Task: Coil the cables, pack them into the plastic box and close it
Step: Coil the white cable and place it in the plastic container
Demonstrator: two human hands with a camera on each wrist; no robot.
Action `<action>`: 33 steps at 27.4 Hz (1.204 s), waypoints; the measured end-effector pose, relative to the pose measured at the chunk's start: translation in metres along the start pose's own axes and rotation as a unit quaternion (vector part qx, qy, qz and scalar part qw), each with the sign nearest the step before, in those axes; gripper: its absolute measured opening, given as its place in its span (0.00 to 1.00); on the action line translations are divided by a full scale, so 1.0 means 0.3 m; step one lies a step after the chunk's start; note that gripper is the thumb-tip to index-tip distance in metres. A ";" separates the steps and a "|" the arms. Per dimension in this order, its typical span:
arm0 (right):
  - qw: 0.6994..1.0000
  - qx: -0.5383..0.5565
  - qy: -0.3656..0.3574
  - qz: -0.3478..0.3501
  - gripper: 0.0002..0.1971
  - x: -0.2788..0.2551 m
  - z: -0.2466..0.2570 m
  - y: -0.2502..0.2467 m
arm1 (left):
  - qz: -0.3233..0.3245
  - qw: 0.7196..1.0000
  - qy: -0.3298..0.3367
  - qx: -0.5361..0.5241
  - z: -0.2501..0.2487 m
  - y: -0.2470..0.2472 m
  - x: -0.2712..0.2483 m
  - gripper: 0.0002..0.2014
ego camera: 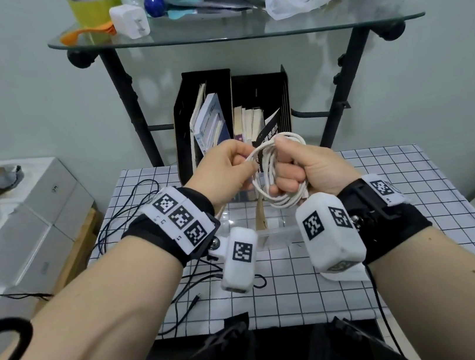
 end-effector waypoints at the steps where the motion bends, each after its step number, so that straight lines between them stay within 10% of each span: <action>1: 1.000 0.003 0.004 0.010 0.24 -0.003 -0.001 0.010 | 0.002 1.000 0.002 -0.008 0.001 0.002 -0.001 0.07; 9: 0.992 0.093 0.000 0.085 0.23 -0.024 0.030 0.056 | 0.145 0.972 -0.058 -0.176 -0.019 0.088 -0.045 0.14; 24: 0.998 0.047 0.002 -0.030 0.10 0.000 0.041 -0.033 | 0.097 0.992 0.048 0.063 -0.055 0.045 -0.014 0.18; 33: 0.995 0.097 -0.006 0.014 0.11 0.028 0.060 -0.029 | 0.145 0.989 0.022 -0.037 -0.038 0.041 -0.017 0.17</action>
Point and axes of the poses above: each hand's wrist, its own x-axis towards the middle knuckle, its own y-axis out of the palm, z = x × y, the point moved 7 cm from there along x, towards the middle knuckle, and after that the axes turned 6 degrees about x, right-handed, at the moved point
